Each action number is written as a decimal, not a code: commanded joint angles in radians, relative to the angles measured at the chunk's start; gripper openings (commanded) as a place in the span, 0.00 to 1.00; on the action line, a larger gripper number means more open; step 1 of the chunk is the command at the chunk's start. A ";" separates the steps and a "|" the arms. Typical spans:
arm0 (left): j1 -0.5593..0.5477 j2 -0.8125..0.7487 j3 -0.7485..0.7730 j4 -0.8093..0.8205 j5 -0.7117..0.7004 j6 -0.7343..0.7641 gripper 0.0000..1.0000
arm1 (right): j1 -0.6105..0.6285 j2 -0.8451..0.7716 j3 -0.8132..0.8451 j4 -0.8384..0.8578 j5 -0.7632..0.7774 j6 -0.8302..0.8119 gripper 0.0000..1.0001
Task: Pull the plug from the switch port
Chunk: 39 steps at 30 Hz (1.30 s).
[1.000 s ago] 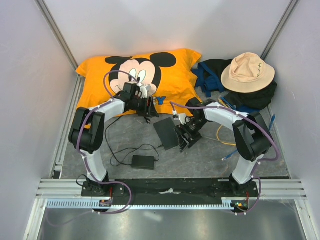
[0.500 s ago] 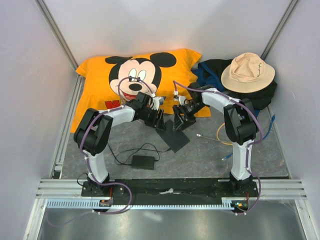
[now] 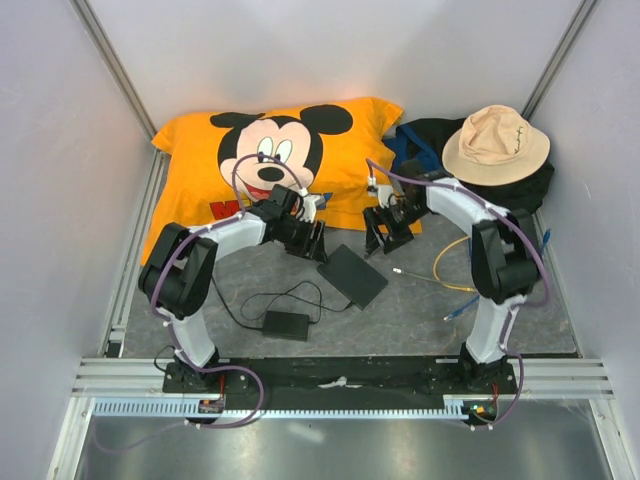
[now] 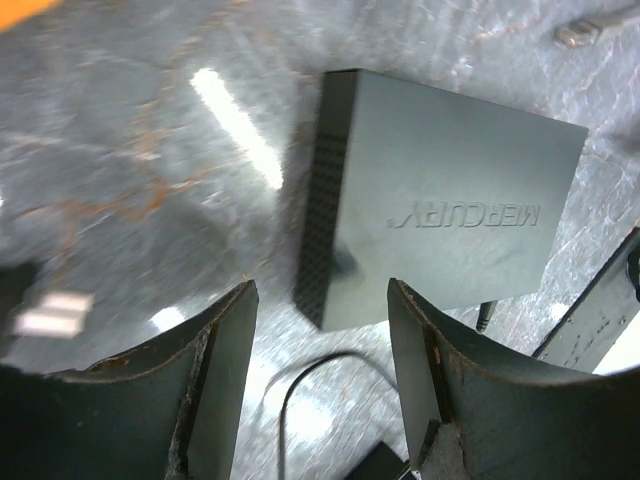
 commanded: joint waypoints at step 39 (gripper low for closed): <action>-0.079 -0.194 -0.079 -0.043 0.176 0.075 0.49 | -0.211 -0.042 0.149 0.021 -0.096 0.073 0.98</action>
